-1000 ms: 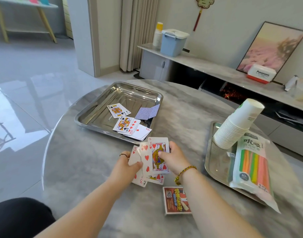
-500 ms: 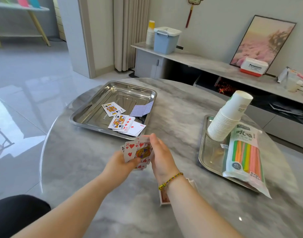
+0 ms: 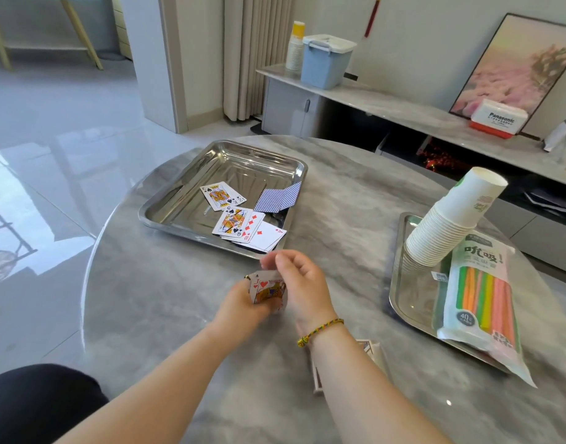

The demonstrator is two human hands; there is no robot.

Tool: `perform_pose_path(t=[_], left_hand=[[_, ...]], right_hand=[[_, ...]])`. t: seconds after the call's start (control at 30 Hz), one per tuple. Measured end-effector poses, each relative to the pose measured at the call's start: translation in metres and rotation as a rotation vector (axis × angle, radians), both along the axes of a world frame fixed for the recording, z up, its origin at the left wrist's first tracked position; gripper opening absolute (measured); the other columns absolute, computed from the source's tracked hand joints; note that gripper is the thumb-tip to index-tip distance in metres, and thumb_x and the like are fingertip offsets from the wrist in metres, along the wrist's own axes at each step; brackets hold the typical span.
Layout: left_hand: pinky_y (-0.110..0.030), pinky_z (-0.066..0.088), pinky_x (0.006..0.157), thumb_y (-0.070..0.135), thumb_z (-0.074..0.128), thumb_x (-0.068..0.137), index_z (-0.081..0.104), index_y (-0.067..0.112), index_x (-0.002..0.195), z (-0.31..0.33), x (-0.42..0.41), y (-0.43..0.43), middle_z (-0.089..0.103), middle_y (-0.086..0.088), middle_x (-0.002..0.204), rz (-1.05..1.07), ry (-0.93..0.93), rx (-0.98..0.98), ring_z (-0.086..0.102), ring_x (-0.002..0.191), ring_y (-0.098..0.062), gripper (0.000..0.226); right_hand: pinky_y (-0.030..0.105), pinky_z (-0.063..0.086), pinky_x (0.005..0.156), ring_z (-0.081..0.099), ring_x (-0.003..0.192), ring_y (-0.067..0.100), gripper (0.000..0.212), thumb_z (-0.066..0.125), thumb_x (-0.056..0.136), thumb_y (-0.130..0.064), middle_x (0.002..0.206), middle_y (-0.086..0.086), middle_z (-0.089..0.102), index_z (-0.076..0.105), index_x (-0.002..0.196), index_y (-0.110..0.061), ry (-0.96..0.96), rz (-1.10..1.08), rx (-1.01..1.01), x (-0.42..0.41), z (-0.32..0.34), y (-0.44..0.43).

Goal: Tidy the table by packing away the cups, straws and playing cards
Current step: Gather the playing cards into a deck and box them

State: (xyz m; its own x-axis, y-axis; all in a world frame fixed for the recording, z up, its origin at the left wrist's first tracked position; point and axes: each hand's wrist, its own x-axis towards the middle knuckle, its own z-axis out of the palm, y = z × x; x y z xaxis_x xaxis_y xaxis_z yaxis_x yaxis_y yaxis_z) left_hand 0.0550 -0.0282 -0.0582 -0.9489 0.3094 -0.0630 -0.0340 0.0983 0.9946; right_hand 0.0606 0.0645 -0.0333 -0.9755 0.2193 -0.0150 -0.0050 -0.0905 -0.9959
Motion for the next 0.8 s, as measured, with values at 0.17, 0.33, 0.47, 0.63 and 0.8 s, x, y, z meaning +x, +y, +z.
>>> perform_pose_path(t=[0.17,0.33,0.47,0.63,0.8], left_hand=[[-0.007,0.045,0.062,-0.006,0.058,0.079,0.058,0.019,0.086,-0.003,-0.005,-0.004,0.062,0.008,0.075,-0.07,0.028,-0.122,0.058,0.07,-0.002,0.027],[-0.016,0.049,0.071,-0.002,0.055,0.084,0.061,0.017,0.09,0.0,-0.006,-0.007,0.066,0.001,0.082,-0.065,-0.11,-0.056,0.061,0.078,-0.013,0.022],[-0.014,0.052,0.059,0.001,0.047,0.088,0.063,0.013,0.08,0.008,-0.004,-0.006,0.072,0.003,0.069,-0.001,-0.294,0.221,0.066,0.067,-0.011,0.021],[-0.024,0.05,0.073,0.014,0.036,0.092,0.059,0.011,0.095,0.022,-0.002,-0.001,0.074,0.001,0.08,0.005,-0.42,0.583,0.069,0.077,-0.009,0.023],[-0.029,0.044,0.086,0.025,0.041,0.087,0.059,0.011,0.105,0.024,0.03,0.016,0.071,-0.006,0.1,-0.07,-0.44,0.525,0.061,0.098,-0.018,0.029]], right_hand=[[0.019,0.044,0.073,0.054,0.08,0.003,0.028,0.042,0.092,-0.009,0.081,-0.009,0.06,0.059,0.073,-0.023,-0.027,0.035,0.067,0.003,-0.008,-0.002],[0.009,0.045,0.061,0.055,0.077,0.005,0.029,0.042,0.093,-0.017,0.08,-0.008,0.06,0.058,0.071,-0.025,-0.032,0.06,0.057,0.002,-0.004,0.002],[0.008,0.044,0.061,0.055,0.074,0.007,0.028,0.037,0.095,-0.026,0.078,-0.005,0.059,0.056,0.074,-0.024,-0.096,0.053,0.105,0.009,-0.003,0.012],[0.005,0.045,0.062,0.057,0.061,-0.01,0.017,0.05,0.089,-0.009,0.075,-0.009,0.061,0.057,0.078,-0.02,-0.071,0.022,0.071,0.035,0.001,0.023],[0.025,0.056,0.063,0.065,0.065,0.008,0.015,0.047,0.09,-0.005,0.08,0.004,0.066,0.054,0.083,-0.016,-0.121,0.006,-0.05,0.056,0.011,0.03]])
